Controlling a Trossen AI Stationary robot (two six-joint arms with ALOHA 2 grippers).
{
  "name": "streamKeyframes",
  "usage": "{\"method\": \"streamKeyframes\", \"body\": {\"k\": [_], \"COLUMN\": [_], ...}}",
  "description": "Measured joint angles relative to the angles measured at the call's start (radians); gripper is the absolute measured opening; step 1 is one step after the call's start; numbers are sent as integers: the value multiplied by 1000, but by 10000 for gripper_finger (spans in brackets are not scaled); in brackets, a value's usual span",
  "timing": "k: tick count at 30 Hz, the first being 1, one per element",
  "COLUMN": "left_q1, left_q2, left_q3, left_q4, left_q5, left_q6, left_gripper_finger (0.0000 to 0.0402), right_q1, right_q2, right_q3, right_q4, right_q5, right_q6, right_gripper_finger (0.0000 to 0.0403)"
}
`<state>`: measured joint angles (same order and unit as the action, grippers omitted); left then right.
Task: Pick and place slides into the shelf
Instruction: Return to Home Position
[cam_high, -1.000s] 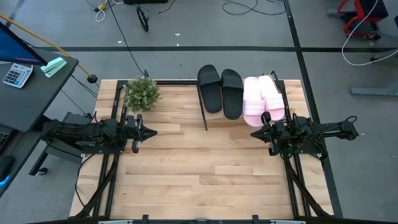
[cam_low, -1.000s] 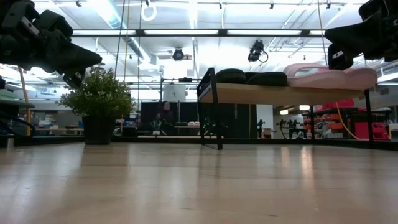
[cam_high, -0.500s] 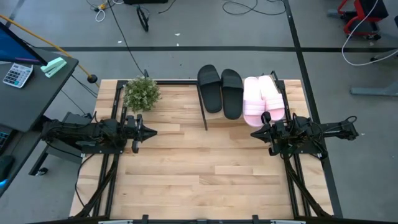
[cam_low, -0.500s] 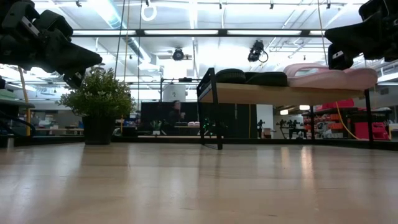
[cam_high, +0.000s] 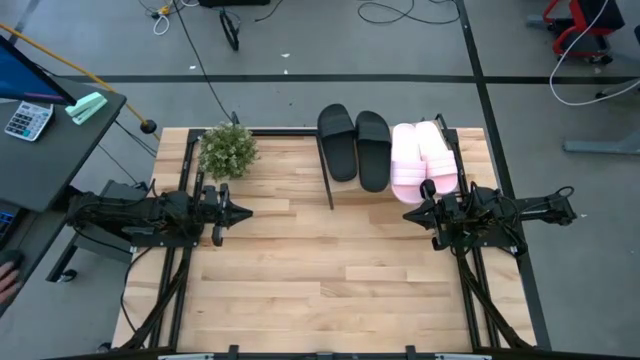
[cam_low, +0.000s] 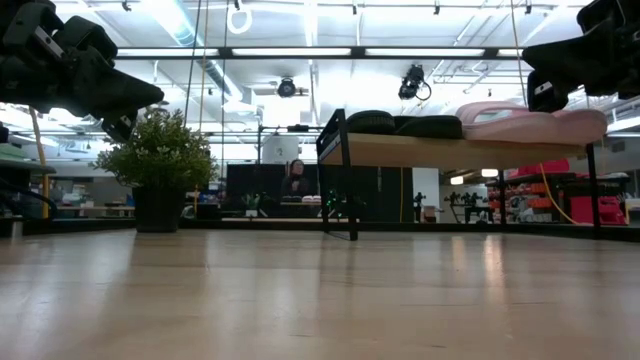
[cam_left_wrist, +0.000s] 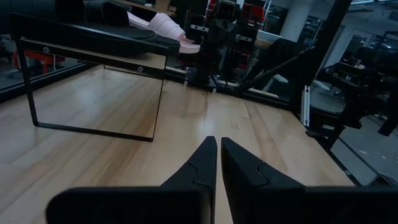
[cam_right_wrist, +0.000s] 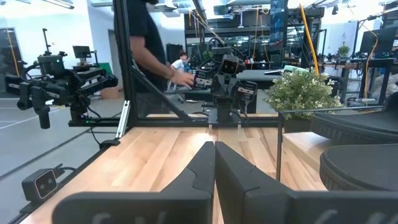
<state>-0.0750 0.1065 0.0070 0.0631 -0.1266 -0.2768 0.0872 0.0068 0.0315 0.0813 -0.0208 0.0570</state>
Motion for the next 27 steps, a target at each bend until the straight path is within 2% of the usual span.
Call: {"method": "streamKeyframes", "body": {"k": [10, 27], "left_q1": [0, 0], "left_q2": [0, 0], "left_q3": [0, 0], "left_q4": [0, 0], "left_q5": [0, 0], "left_q6": [0, 0], "left_gripper_finger": [40, 28], "right_q1": [0, 0], "right_q2": [0, 0], "right_q3": [0, 0], "right_q4": [0, 0], "right_q5": [0, 0], "right_q6": [0, 0], "right_gripper_finger": [16, 16]}}
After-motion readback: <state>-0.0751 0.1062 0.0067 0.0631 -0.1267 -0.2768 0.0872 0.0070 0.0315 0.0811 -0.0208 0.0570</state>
